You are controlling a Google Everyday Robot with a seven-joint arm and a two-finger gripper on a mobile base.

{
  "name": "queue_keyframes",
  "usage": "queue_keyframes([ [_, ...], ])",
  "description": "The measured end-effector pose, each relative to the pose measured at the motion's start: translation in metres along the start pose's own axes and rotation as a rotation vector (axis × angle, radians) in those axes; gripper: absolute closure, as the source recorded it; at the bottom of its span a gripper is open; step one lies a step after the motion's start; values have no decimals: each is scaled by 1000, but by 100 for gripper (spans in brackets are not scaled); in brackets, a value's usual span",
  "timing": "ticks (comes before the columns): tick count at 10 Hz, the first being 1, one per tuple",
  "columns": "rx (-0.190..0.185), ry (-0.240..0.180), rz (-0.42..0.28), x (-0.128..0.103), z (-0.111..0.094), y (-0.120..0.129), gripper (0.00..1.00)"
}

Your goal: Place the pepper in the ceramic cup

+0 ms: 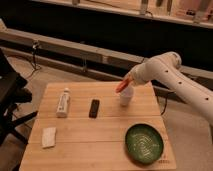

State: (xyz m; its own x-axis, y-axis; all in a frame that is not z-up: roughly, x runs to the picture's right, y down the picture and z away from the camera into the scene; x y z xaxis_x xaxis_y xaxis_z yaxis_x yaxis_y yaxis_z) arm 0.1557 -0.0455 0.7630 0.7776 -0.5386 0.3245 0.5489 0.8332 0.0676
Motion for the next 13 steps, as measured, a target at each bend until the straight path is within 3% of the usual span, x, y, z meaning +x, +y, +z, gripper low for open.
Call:
queue_keyframes([
  [4,-2,0,40,15,7,9,87],
  [6,-4,-1,60,20,11,14,71],
  [10,-3,-2,101,29,18,23,29],
  [11,-7,2,95,28,18,24,24],
  [13,-11,11,84,19,20,25,31],
])
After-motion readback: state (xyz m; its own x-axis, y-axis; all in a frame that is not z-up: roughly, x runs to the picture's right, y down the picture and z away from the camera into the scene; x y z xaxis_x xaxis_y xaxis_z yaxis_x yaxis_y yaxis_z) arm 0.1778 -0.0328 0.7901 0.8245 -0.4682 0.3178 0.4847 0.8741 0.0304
